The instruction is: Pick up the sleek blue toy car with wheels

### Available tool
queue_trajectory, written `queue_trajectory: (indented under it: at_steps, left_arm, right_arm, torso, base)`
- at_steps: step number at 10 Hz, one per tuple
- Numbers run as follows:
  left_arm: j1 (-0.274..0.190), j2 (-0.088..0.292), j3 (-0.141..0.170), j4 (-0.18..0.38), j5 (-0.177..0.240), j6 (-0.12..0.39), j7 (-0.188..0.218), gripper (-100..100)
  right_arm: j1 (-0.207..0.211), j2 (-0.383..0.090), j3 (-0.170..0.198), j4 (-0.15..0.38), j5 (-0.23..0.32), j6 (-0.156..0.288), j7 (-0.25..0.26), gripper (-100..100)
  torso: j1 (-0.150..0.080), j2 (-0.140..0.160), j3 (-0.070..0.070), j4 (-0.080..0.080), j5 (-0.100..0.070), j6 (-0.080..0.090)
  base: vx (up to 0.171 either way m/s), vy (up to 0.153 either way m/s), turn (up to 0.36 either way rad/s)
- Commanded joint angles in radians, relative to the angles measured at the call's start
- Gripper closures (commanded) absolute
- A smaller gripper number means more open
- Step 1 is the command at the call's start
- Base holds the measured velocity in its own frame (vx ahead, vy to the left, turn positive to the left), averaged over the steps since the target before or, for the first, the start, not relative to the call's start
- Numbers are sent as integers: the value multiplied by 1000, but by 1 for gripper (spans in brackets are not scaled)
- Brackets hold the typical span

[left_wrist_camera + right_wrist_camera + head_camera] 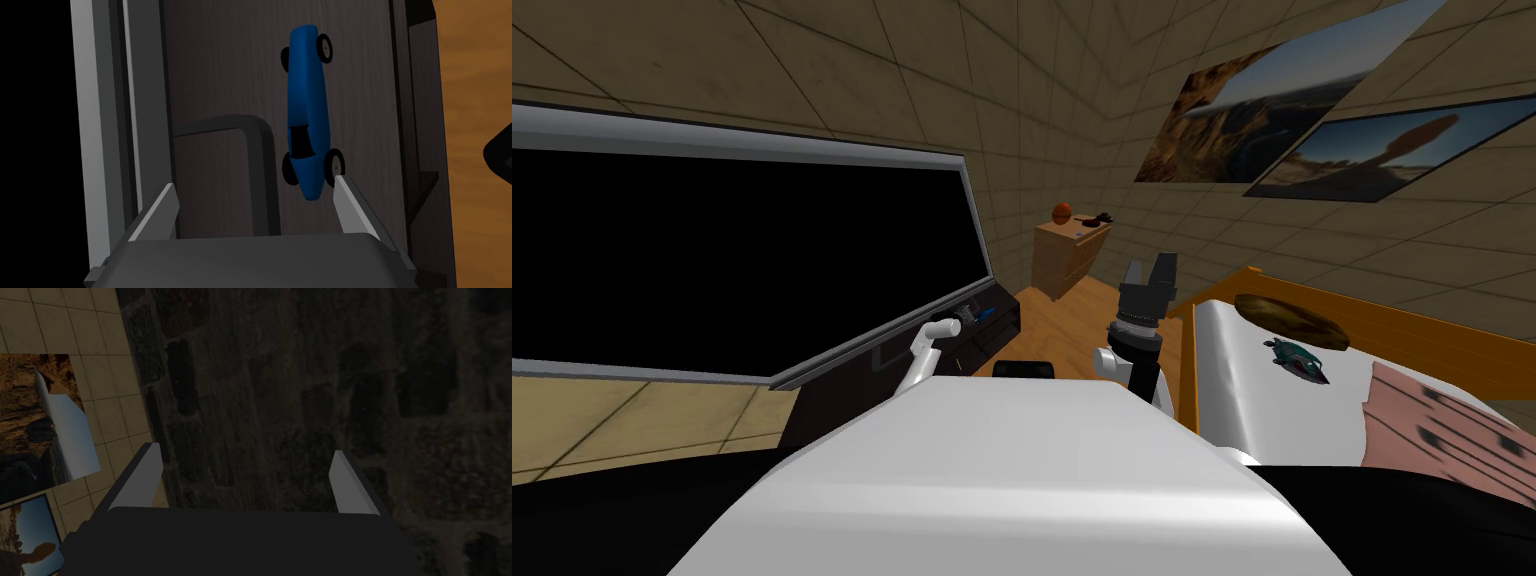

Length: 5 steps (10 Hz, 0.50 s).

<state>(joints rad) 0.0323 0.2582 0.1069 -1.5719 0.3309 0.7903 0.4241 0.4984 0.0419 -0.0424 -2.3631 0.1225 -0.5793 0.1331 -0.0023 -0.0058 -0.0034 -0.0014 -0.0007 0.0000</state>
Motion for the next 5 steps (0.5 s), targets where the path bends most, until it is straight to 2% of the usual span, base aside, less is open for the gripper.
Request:
queue_trajectory:
  at_steps: [1, 4, 5]
  left_arm:
    - [-24, -4, 9, 41, -9, 50, 12, -100]
    - [-56, -11, 24, 106, -23, 131, 29, -100]
    - [-56, -11, 24, 106, -23, 134, 29, -100]
  right_arm:
    - [0, 0, 0, 0, 0, 0, 0, 0]
    - [0, 0, 0, 0, 0, 0, 0, 0]
    - [0, 0, 0, 0, 0, 0, 0, 0]
  torso:
    - [0, 0, 0, 0, 0, 0]
    - [1, -1, -1, 0, 0, 0]
    - [1, -1, -1, 0, 0, 0]
  base:
    - [98, -36, -11]
    - [110, -18, -14]
    - [80, -17, -7]
